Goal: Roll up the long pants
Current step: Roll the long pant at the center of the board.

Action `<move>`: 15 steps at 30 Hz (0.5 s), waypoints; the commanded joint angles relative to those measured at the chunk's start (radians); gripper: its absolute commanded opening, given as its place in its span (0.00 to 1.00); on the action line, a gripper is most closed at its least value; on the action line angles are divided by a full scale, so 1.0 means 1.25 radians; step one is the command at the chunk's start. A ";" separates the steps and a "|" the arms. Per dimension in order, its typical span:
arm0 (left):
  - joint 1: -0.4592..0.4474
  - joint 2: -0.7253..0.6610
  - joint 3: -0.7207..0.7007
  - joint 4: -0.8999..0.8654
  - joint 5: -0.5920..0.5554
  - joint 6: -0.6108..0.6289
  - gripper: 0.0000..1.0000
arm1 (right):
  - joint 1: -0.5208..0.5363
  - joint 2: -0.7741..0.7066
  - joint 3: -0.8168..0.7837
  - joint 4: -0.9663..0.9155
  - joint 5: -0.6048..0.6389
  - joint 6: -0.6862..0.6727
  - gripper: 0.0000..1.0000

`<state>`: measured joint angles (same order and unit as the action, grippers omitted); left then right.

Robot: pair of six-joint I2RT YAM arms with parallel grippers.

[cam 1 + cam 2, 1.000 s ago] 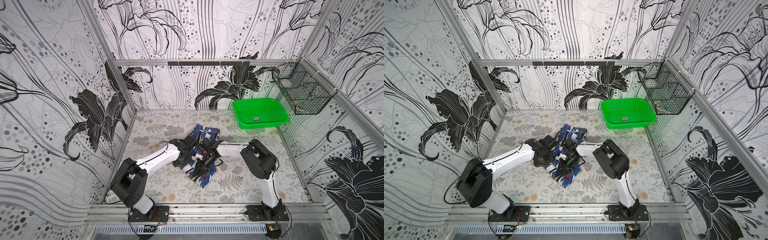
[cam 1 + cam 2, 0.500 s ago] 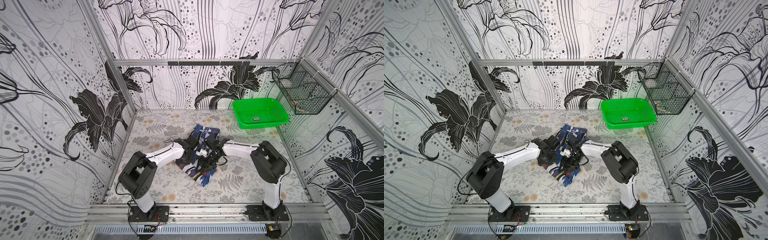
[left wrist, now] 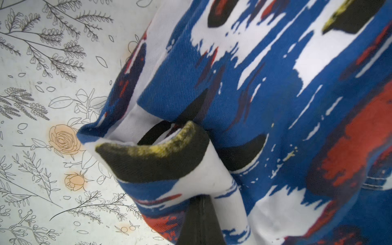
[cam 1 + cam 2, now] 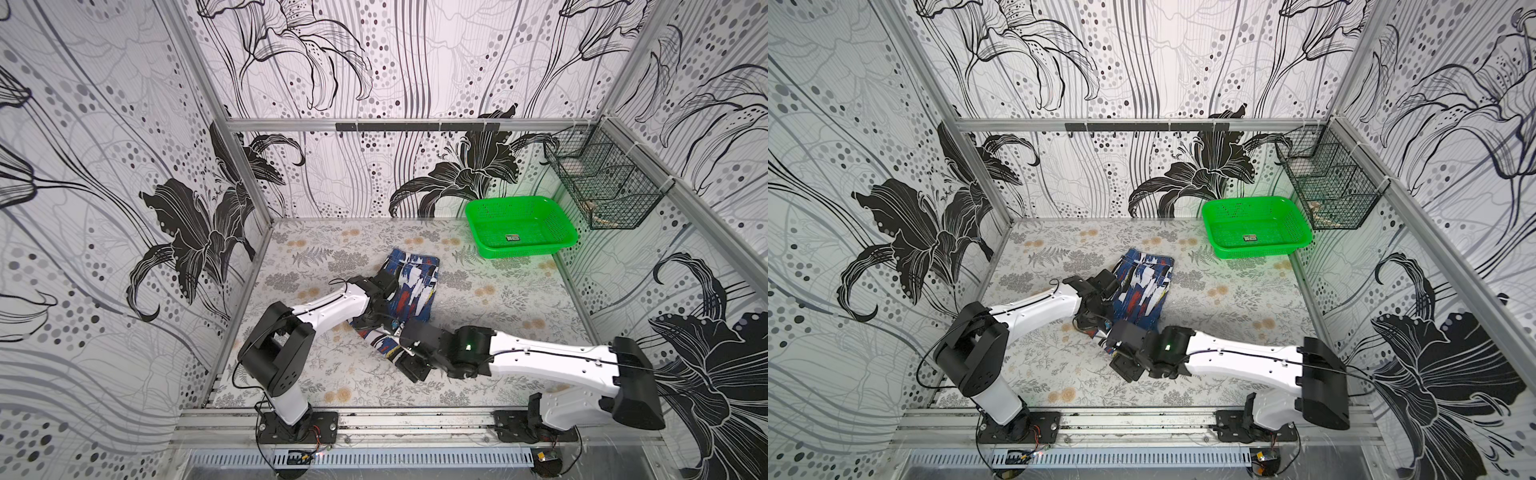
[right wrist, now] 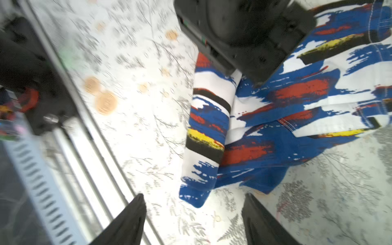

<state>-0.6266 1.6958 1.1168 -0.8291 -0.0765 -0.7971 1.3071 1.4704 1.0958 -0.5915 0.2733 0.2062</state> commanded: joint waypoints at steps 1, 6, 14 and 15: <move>0.005 0.012 0.021 0.019 0.002 0.011 0.00 | 0.079 0.092 0.055 -0.100 0.266 -0.039 0.83; 0.007 0.008 0.027 0.008 0.000 0.013 0.00 | 0.207 0.320 0.177 -0.185 0.512 -0.060 1.00; 0.009 0.002 0.035 -0.009 -0.003 0.016 0.00 | 0.217 0.526 0.330 -0.296 0.526 0.017 0.99; 0.009 0.002 0.036 -0.010 -0.003 0.017 0.00 | 0.208 0.546 0.339 -0.299 0.503 0.021 0.97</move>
<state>-0.6209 1.6958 1.1339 -0.8532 -0.0750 -0.7883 1.5837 2.1056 1.4803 -0.8658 0.8642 0.1787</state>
